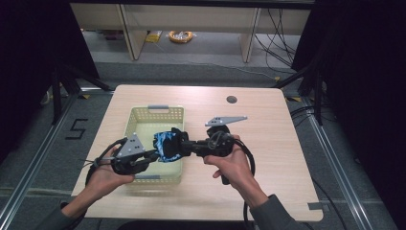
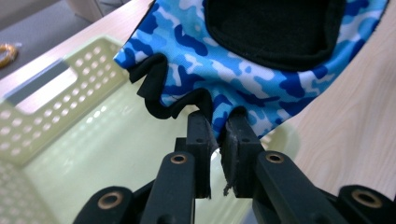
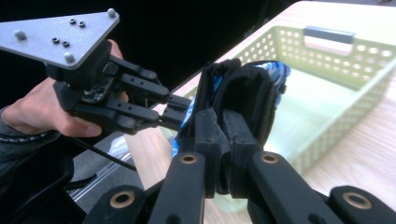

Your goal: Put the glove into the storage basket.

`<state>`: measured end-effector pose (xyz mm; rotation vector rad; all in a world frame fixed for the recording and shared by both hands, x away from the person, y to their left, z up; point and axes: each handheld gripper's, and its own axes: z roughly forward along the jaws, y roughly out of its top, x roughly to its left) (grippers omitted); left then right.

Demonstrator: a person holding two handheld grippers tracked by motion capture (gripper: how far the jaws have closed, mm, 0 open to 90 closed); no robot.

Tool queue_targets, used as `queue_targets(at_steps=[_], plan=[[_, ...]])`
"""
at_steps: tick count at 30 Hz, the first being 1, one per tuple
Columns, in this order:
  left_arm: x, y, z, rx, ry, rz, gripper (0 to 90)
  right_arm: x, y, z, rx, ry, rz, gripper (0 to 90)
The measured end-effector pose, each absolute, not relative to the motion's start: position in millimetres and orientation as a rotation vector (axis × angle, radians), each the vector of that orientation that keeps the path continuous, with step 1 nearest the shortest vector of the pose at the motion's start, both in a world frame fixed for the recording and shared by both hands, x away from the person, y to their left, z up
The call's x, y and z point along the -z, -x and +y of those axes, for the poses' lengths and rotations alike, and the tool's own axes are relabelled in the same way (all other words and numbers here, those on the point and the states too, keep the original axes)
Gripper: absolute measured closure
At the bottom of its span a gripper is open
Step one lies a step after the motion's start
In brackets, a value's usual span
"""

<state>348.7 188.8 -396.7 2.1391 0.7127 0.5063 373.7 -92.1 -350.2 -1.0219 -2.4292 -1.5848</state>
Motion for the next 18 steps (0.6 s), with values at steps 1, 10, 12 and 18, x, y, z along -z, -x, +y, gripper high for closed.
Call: queue_targets(at_steps=[1, 10, 12, 18], plan=[[398, -350, 193, -0.506, -2.133, 0.72, 80.3, 350, -375, -87, 1.567, 1.034, -2.42, 86.5], [408, -351, 228, -0.507, -2.156, 0.776, 79.0, 364, -389, -50, 1.525, 0.989, -2.379, 86.5], [414, -351, 240, -0.498, -2.171, 0.796, 76.7, 371, -392, -38, 1.504, 0.985, -2.376, 86.5], [424, -353, 255, -0.467, -2.196, 0.841, 74.9, 382, -398, -15, 1.469, 0.968, -2.376, 86.5]])
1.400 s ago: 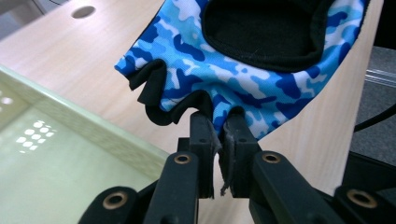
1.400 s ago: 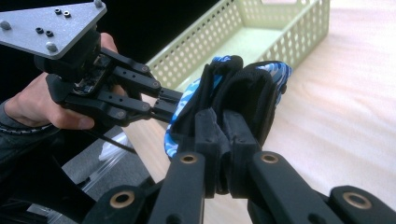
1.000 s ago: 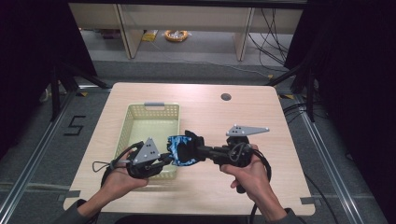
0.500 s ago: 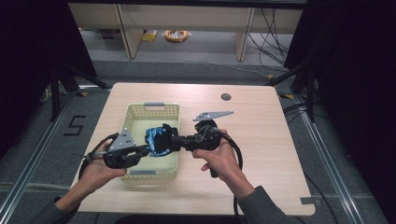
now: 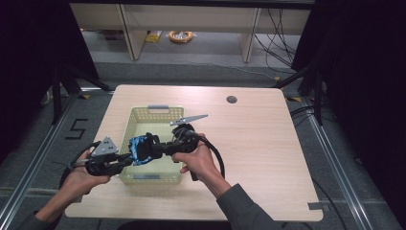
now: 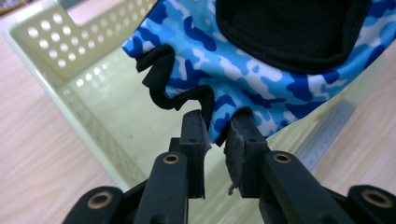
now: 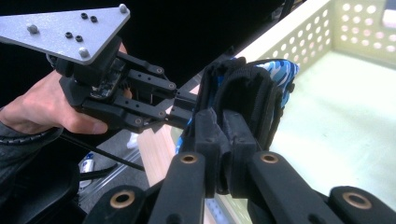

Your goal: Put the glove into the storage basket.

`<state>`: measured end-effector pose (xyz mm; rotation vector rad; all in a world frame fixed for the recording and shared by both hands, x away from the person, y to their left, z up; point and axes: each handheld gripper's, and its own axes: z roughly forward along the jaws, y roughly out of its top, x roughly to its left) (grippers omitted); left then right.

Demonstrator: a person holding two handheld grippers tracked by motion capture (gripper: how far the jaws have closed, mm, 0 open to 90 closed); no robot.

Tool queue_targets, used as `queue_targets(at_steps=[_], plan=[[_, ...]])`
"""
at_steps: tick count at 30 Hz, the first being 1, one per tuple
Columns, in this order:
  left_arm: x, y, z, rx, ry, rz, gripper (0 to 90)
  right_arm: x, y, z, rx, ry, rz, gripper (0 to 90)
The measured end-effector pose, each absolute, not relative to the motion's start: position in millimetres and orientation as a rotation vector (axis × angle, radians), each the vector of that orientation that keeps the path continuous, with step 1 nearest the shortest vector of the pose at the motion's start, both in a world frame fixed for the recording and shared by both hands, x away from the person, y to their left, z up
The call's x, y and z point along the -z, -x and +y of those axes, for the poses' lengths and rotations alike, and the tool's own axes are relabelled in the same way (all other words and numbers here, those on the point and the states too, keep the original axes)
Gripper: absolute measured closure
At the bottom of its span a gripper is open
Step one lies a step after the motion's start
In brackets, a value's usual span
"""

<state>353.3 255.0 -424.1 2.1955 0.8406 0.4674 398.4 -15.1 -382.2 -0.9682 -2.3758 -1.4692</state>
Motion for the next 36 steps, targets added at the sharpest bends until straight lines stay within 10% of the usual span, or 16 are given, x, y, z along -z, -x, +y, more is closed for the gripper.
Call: queue_targets(at_steps=[36], plan=[[412, -326, 280, -0.444, -2.107, 0.874, 54.2, 407, -417, -4, 1.42, 1.079, -2.312, 86.8]])
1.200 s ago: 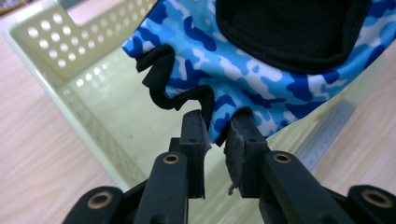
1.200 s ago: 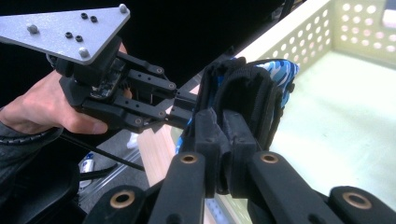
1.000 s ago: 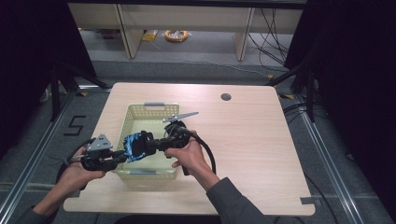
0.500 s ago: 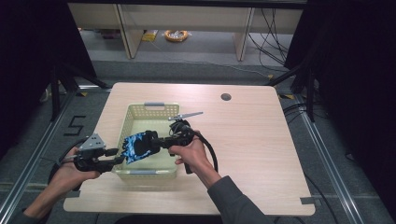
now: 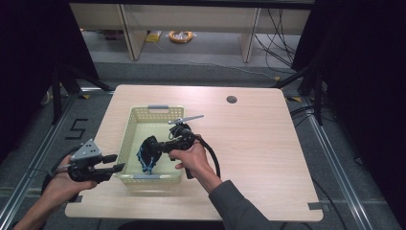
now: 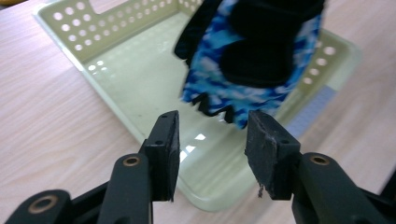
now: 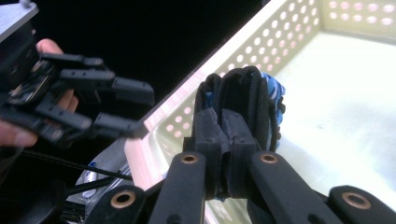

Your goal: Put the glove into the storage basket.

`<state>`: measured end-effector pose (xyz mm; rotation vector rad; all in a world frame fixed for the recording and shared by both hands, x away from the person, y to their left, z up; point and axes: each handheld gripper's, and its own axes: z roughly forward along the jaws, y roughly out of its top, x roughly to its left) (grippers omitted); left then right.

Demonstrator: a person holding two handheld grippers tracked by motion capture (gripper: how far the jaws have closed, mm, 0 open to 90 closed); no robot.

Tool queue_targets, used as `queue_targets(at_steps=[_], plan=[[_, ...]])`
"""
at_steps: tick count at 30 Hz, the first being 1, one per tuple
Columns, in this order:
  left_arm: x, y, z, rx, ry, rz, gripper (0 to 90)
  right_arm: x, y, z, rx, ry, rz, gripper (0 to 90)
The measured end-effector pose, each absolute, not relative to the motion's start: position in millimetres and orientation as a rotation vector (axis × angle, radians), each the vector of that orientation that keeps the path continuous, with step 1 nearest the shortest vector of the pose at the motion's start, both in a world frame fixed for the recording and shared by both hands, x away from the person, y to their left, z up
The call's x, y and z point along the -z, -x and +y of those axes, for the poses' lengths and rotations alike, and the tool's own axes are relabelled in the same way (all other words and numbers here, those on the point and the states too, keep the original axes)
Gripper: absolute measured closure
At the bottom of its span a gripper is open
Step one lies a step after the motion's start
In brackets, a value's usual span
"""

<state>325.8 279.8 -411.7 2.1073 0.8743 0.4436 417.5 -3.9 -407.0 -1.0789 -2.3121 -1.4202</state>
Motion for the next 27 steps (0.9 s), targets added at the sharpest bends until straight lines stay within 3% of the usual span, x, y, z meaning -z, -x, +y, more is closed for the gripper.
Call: queue_targets(at_steps=[12, 27], plan=[[410, -300, 273, -0.428, -2.105, 0.824, 54.1, 424, -409, 30, 1.411, 1.091, -2.25, 86.9], [431, -278, 247, -0.338, -2.107, 0.799, 52.0, 444, -412, -2, 1.204, 1.236, -2.425, 86.3]])
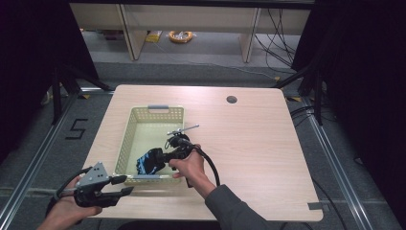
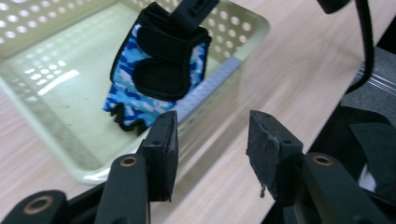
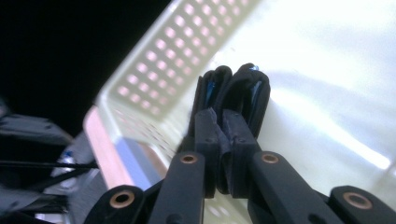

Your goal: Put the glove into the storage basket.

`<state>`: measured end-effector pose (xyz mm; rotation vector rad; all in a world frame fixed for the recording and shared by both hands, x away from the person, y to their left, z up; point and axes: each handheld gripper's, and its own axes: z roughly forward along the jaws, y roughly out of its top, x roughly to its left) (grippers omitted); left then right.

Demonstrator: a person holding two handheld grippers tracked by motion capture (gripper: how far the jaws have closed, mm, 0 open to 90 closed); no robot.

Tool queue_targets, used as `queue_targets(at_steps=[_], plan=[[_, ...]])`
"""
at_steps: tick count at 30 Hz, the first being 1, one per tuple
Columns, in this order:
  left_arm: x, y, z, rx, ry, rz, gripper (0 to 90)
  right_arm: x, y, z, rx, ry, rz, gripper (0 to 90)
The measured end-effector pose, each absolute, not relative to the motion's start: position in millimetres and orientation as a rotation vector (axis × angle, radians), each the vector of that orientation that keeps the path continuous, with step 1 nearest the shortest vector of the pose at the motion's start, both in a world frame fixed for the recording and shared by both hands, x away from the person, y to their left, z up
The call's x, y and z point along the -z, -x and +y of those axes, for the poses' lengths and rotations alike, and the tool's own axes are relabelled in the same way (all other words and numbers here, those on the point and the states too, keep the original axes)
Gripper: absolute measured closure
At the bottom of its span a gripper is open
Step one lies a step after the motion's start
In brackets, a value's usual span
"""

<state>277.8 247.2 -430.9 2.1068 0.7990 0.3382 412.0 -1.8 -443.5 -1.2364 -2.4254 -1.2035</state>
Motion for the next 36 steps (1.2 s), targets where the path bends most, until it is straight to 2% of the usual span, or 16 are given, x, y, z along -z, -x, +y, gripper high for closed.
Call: queue_targets(at_steps=[11, 17, 20, 24, 29, 35, 36], plan=[[453, -261, 221, -0.279, -2.144, 0.741, 50.2, 445, -411, -2, 1.038, 1.257, -2.553, 83.2], [468, -257, 209, -0.277, -2.191, 0.699, 49.1, 444, -409, 1, 0.988, 1.225, -2.635, 75.4], [474, -255, 204, -0.25, -2.17, 0.729, 48.9, 443, -410, 1, 0.965, 1.232, -2.691, 74.2], [479, -255, 201, -0.243, -2.21, 0.714, 47.6, 439, -412, -1, 0.972, 1.191, -2.782, 65.1], [481, -255, 202, -0.256, -2.203, 0.732, 47.2, 430, -410, -1, 1.004, 1.248, -2.741, 62.5], [485, -254, 198, -0.257, -2.157, 0.756, 40.4, 418, -407, -8, 1.137, 1.223, -2.685, 55.3], [486, -256, 199, -0.284, -2.188, 0.718, 39.0, 419, -407, -10, 1.183, 1.191, -2.697, 54.3]])
